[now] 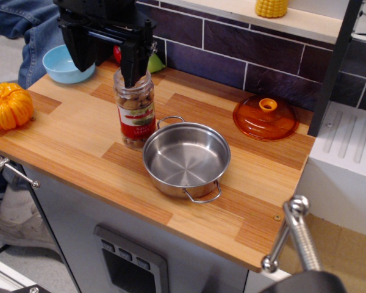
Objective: Pour almonds in pot
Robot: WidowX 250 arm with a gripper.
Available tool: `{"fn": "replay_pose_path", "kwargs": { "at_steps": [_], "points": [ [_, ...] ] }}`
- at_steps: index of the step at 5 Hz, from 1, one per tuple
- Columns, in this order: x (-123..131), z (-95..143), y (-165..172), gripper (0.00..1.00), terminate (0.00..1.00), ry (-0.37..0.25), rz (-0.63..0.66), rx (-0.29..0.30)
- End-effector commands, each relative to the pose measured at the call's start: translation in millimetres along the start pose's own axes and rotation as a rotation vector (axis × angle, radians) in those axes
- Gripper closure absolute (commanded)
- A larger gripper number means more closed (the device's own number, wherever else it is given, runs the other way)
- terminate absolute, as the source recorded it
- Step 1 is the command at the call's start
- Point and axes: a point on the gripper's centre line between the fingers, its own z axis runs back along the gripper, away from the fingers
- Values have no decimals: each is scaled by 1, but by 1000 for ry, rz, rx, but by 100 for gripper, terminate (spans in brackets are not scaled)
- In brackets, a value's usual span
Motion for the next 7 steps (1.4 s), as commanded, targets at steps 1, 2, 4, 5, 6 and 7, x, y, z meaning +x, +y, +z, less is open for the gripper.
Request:
{"fn": "replay_pose_path", "kwargs": {
  "at_steps": [1, 2, 4, 5, 6, 7],
  "points": [
    [0, 0, 0, 0, 0, 0, 0, 0],
    [6, 5, 12, 0, 0, 31, 152, -62],
    [31, 18, 39, 0, 0, 134, 442, -193],
    [37, 8, 47, 0, 0, 226, 570, -204],
    [41, -5, 54, 0, 0, 347, 693, -220],
    [41, -29, 61, 0, 0, 419, 760, -201]
  ]
}}
